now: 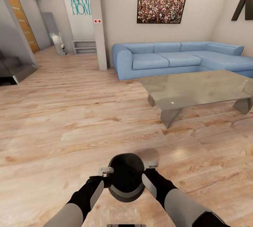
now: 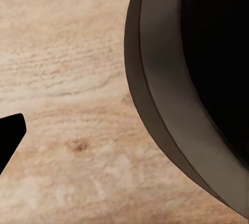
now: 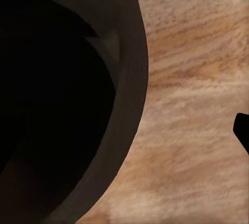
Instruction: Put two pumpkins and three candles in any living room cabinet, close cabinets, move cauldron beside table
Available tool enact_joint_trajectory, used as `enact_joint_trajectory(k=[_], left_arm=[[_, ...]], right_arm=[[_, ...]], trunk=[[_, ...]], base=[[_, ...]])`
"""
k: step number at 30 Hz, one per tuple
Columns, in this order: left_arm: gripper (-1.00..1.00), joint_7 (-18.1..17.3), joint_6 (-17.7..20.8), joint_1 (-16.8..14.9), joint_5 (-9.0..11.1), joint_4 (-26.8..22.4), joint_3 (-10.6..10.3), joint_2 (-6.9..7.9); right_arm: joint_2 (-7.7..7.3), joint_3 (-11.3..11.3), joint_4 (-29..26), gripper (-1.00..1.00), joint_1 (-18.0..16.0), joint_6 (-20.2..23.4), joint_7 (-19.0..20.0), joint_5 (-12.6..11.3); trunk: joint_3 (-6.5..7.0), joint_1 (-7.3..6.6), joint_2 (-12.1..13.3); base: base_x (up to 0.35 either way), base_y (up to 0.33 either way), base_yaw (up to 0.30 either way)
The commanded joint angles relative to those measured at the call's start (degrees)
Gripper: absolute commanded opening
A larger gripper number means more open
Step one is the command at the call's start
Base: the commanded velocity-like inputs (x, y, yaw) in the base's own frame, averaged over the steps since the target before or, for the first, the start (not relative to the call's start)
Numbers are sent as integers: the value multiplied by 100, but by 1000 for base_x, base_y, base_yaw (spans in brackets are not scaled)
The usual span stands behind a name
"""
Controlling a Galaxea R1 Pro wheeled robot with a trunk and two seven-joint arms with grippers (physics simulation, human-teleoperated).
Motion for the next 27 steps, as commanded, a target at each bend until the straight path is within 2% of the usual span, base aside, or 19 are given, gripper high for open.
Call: enact_joint_trajectory(k=[1, 9, 13, 22, 24, 25, 27], left_arm=[[100, 12, 10, 1, -12, 2, 0, 0], [100, 12, 10, 1, -12, 2, 0, 0], [100, 12, 10, 1, -12, 2, 1, 0], [100, 12, 10, 1, -12, 2, 0, 0], [100, 12, 10, 1, -12, 2, 2, 0], [100, 12, 10, 1, -12, 2, 2, 0], [100, 12, 10, 1, -11, 2, 2, 0]], right_arm=[[0, 0, 0, 100, 0, 1, 0, -1], [0, 0, 0, 100, 0, 2, 0, -5], [0, 0, 0, 100, 0, 2, 0, -4], [0, 0, 0, 100, 0, 2, 0, -3], [0, 0, 0, 100, 0, 2, 0, -2], [0, 0, 0, -100, 0, 2, 0, -1], [0, 0, 0, -100, 0, 2, 0, -1]], trunk=[[-23, 2, -2], [-200, 23, -12], [-200, 23, -12], [-400, 46, -24], [-400, 46, -24], [-400, 46, -24], [-400, 46, -24]], base=[[0, 0, 0], [0, 0, 0], [0, 0, 0], [0, 0, 0], [0, 0, 0], [0, 0, 0], [0, 0, 0]])
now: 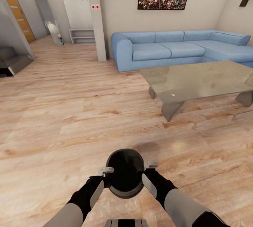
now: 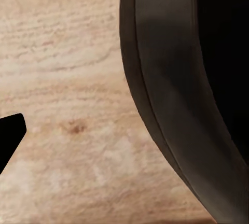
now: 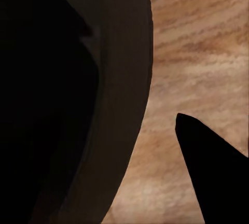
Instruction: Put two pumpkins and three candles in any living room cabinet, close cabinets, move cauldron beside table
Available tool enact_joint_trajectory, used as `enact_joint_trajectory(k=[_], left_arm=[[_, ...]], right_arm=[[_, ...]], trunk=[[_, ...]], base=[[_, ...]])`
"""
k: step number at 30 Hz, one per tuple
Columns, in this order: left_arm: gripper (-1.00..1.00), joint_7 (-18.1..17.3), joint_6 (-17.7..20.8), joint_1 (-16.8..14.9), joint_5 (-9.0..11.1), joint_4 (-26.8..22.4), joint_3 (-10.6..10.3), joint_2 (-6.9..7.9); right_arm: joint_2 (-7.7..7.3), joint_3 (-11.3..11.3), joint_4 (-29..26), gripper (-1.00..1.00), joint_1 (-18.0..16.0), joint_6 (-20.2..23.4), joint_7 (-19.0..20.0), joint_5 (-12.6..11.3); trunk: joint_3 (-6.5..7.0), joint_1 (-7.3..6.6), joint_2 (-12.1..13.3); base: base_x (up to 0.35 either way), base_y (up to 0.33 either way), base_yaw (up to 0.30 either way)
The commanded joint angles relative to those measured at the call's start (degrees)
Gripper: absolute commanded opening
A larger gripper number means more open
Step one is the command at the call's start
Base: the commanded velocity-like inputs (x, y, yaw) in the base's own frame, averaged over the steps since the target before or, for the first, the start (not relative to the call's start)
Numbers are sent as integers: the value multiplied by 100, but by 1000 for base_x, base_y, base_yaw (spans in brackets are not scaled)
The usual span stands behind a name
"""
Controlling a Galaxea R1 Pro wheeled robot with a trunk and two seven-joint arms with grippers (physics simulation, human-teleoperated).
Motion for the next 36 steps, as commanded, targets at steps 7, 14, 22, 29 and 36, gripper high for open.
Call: enact_joint_trajectory(k=[7, 14, 22, 29, 36], left_arm=[[-100, 8, 17, 2, -36, 3, 0, 0], [-100, 11, 1, 10, -37, 3, -3, 0], [-100, 11, 0, 10, -37, 3, -3, 0], [-100, 11, 0, 10, -35, 3, 1, 0], [-100, 11, 0, 10, -32, 3, -1, 0]], right_arm=[[0, 1, 2, -100, 0, 9, -9, 24], [0, 1, 2, -100, 0, 1, -9, 24], [0, 1, -5, -100, 4, 0, -9, 24], [0, 1, -11, -100, 7, 0, -2, 8], [0, 1, -41, -100, 8, 7, 26, 6]], trunk=[[0, 0, 0], [0, 0, 0], [0, 0, 0], [0, 0, 0], [66, -8, 4]], base=[[0, 0, 0], [0, 0, 0], [0, 0, 0], [0, 0, 0], [0, 0, 0]])
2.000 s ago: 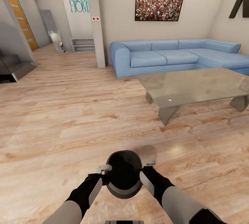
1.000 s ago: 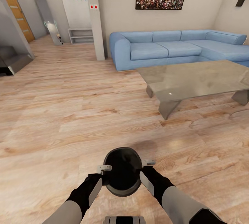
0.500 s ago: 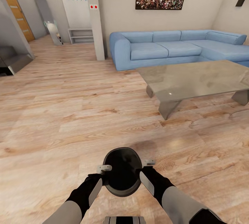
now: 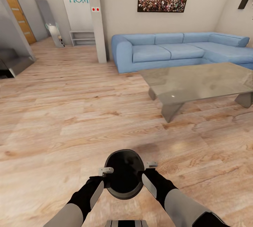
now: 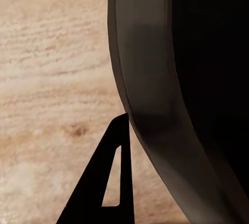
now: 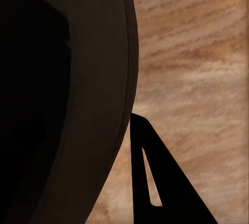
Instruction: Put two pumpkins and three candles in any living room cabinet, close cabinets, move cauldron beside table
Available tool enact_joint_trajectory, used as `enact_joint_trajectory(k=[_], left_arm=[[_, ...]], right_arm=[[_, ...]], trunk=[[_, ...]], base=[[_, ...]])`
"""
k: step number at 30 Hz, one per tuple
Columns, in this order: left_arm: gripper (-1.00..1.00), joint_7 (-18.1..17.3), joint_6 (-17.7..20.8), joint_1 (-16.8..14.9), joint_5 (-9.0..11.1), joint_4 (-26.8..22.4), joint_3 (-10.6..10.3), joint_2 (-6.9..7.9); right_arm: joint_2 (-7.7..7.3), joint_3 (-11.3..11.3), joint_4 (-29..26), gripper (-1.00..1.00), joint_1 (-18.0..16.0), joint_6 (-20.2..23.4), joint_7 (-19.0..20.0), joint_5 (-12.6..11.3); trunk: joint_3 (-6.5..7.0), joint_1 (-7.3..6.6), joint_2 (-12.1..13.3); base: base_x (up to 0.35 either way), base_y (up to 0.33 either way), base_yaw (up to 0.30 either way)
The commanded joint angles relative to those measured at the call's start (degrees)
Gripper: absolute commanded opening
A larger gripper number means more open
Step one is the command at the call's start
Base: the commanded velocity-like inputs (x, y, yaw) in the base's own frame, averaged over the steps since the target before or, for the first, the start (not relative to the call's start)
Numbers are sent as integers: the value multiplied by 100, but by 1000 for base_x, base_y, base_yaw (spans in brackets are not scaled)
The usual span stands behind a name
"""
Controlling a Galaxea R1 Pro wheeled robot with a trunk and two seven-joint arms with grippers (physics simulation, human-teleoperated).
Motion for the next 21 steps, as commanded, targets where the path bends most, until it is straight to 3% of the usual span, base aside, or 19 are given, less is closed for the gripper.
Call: enact_joint_trajectory(k=[1, 8, 21], left_arm=[[-100, -2, 2, 0, 0, 2, -6, 0], [-100, -2, 2, 0, -2, 2, -4, 0], [-100, -2, 2, 0, 2, 2, 0, 0]], right_arm=[[3, 12, -7, -100, -1, -26, 26, -103], [3, 12, -14, -100, -1, -25, 29, -103], [3, 12, -19, -100, -1, -17, 38, -107]], trunk=[[23, -3, 1], [23, -3, 1], [267, -31, 16]], base=[[0, 0, 0], [0, 0, 0], [0, 0, 0]])
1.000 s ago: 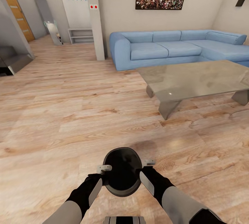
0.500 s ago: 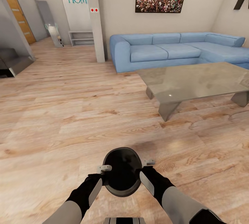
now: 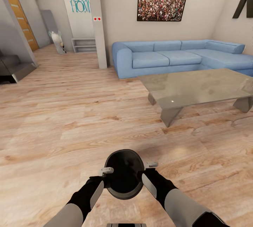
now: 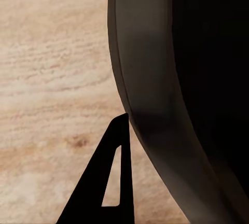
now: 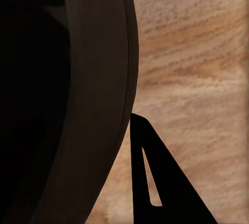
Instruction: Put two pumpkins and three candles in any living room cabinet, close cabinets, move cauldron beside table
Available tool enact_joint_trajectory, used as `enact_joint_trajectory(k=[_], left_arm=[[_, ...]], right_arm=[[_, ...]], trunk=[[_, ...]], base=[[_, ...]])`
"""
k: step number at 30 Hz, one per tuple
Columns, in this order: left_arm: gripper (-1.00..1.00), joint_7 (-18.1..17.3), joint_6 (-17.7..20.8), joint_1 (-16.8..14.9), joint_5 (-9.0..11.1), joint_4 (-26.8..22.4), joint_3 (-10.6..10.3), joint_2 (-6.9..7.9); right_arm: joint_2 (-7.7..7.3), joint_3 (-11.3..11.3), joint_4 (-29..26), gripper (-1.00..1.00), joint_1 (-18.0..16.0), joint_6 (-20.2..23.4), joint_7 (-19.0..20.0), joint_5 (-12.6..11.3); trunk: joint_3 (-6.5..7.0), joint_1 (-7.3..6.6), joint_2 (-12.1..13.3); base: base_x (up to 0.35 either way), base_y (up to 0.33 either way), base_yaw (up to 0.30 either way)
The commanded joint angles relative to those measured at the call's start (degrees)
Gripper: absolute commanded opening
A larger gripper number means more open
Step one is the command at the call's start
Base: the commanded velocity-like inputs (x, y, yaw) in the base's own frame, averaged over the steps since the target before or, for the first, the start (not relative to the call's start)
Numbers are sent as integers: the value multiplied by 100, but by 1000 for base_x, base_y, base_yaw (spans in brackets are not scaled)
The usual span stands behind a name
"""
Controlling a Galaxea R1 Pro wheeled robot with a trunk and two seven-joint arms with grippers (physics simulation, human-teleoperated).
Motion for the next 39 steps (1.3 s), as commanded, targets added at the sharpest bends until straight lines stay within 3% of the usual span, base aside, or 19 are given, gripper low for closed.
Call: enact_joint_trajectory(k=[1, 20, 39], left_arm=[[-100, -4, 0, -2, -18, -1, -2, 0], [-100, -4, 2, -6, -16, -1, -2, 0], [-100, 4, 18, -9, -10, -1, -2, 0]], right_arm=[[3, 31, -11, -100, -3, -39, 28, -141], [3, 31, -17, -100, -3, -48, 29, -137], [3, 31, -16, -100, -3, -42, 31, -142]], trunk=[[1, -1, -1], [1, -1, -1], [416, -74, 73]], base=[[0, 0, 0], [83, 9, 0], [1, 0, 0]])
